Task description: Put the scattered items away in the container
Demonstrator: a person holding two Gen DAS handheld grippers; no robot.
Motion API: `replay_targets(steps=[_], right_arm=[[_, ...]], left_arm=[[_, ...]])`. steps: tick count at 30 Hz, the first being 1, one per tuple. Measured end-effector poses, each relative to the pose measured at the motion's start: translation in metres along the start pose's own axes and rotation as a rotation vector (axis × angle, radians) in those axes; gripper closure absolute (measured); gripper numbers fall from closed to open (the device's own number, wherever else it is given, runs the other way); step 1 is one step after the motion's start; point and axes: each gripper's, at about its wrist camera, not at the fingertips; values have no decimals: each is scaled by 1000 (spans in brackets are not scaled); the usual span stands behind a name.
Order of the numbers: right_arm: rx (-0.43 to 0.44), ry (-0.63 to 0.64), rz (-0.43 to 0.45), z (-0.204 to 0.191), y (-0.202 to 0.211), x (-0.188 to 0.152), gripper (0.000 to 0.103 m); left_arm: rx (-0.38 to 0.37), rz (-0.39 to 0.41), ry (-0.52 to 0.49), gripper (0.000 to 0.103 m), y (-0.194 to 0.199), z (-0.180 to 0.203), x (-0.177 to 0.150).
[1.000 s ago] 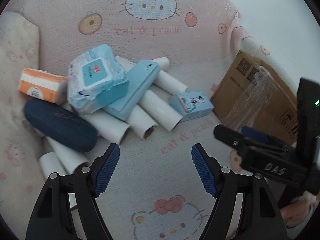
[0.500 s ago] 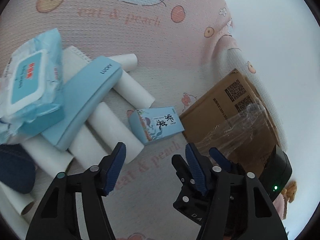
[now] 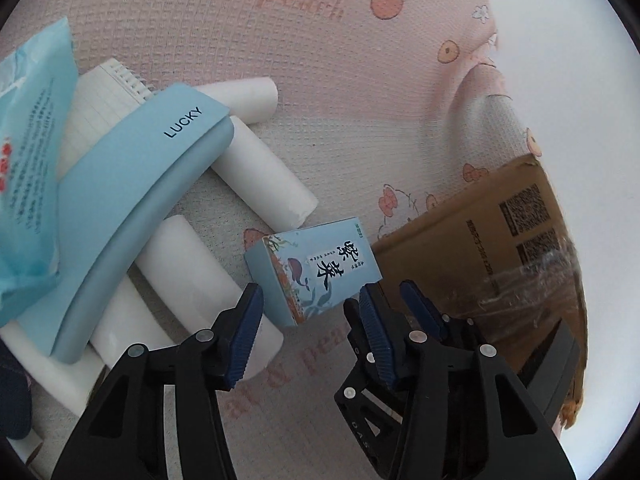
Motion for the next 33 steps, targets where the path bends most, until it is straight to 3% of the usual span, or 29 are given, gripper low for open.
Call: replay_targets(steps=[6,8,11,13,16,21,33], right_arm=[[37,31,16,1,-6,-2,49],[29,79,7,-6,-10,-4,43],[-8,129,-14,-11,-16,-7,43],[12,126,-5,-9,-18,-8,41],[79,153,-9,-10,-28,-8,34],[85,181,-10,-7,-29,-11,31],[129,104,-29,9,-8,-7,33]], left_arm=[[4,-56,10,49,-16,-3,5],[24,-49,-3,54,-18,-2,4],[98,-24,-24,66,-18,-3,4],[136,-18,-30,74,-19,-3,7],[85,-54,22,74,-20,-11,12],[-2,-119,74,74,-22,-26,18],[-30,-151,0,74,-3,-22,-9]])
Point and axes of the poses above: each gripper's, at about its wrist camera, not at the fingertips, and y roughly against the way its jaws point, z to its right, x to its top, and after that the axes turned 11 degrees about y, right-handed
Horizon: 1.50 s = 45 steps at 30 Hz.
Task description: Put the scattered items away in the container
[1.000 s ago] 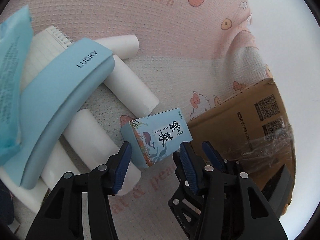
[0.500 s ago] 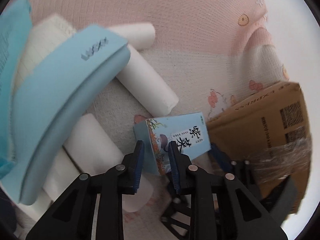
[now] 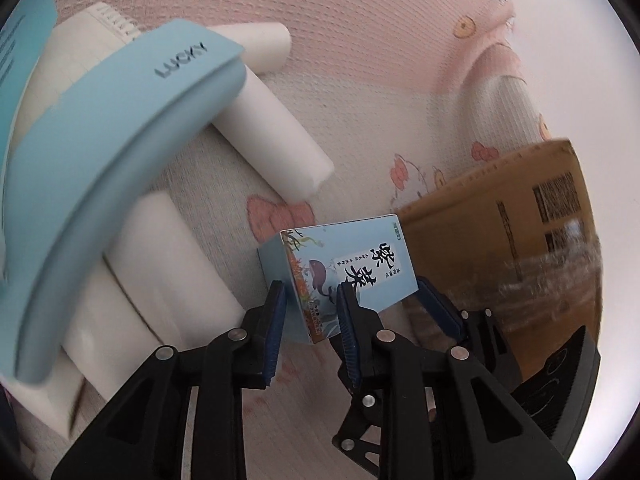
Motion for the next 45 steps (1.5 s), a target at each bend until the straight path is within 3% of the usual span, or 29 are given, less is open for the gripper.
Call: replay_targets(steps=[5,11,16,22,28,30,31,32,37,45], right_arm=[[22,-61,-8,-11,31,-2,34],[23,-28,-26,-35,55,-5,35],[86,-58,-11,-41,81,-13,42],[67,-127,21,-34,105,-16,42],[40,-201,-22,-20,99,-22,42],[35,-227,-38,-16,95,-25,50],[41,-242,-43,-12,93,-25,62],[42,-265,-44,-8,91,-26,66],[19,-381,-29,16,89,-33,69],[121,-539,-69,37,56,-41,70]], left_arm=[[-13,-24,-2,74,14,-6,-24],[-8,-63,29,76,27,-20,-59],[-3,-86,36,76,37,-27,-80],[-1,-17,51,75,60,-23,-85],[4,30,40,73,66,-17,-72],[15,15,42,73,61,-16,-68],[15,10,47,73,59,-16,-67],[10,8,56,72,58,-18,-67],[-52,-12,97,73,51,-19,-73],[-51,-43,93,73,41,-9,-76]])
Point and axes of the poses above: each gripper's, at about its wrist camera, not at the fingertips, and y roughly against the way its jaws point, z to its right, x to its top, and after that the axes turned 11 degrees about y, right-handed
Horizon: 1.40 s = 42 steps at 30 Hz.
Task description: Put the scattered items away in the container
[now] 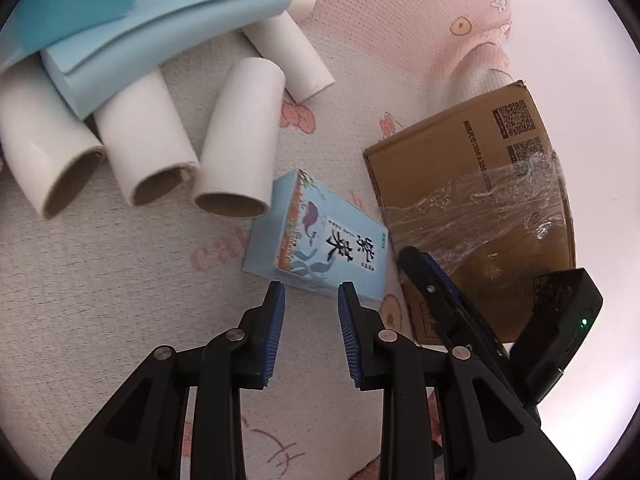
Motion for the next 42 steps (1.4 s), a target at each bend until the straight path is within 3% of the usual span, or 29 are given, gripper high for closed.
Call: replay_targets(steps=[3,7,9,11,12,14,15,24,29,36,42], right_arm=[[90,-2,-5,-9,-1,-2,70],[162,111,2,-40,4,-5,70],[158,169,7,-52,7,-6,70],[102,223,21,-59,13,-6,68],[73,250,21,-60,15,-5,65],[17,303,0,-61,13,-3,29],[5,318,-4,-61,11,-2,25],[-17,514,-113,-69,-10,2,25],[60,578,-252,-72,-28,17,25],[200,548,-436,-73,-56,61,25],[238,663,-582,-77,-78,57,25]], left_arm=[[11,18,-4,73,-2,2,8],[-2,47,19,73,0,3,23],[2,55,32,73,3,2,29],[-1,55,26,73,7,2,32],[-1,53,18,72,9,2,32],[4,53,-11,69,11,2,34],[7,55,-26,64,12,2,34],[-32,5,-64,59,3,-3,45],[-48,-24,-117,60,-4,1,47],[-76,-30,-112,66,-7,-2,48],[-114,-44,-77,69,-4,-10,49]])
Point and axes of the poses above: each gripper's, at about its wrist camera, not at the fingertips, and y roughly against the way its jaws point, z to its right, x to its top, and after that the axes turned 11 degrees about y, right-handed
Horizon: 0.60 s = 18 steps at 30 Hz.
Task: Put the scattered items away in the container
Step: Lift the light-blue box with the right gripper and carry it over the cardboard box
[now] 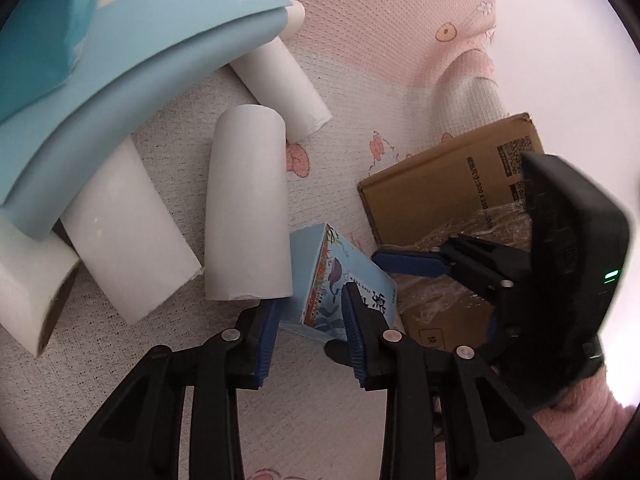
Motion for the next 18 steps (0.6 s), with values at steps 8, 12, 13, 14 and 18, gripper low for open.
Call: replay_targets(steps=[8,12,13,14,18], right_arm=[[-20,70,-81,-8,-17,-3,32],[54,-13,-90,-8,-15,-12,35],[55,-32,-89,-8,-14,-14,35],[50,-51,-81,-9,-12,-17,35],[1,-16,-37,-23,4,-26,36]], left_arm=[[-4,-16,8,69,-1,-2,-6],[-45,-18,47,69,5,-5,-11],[-49,-13,49,69,9,-4,-13],[-49,-10,50,69,12,-3,-14],[-64,10,53,69,30,4,-19]])
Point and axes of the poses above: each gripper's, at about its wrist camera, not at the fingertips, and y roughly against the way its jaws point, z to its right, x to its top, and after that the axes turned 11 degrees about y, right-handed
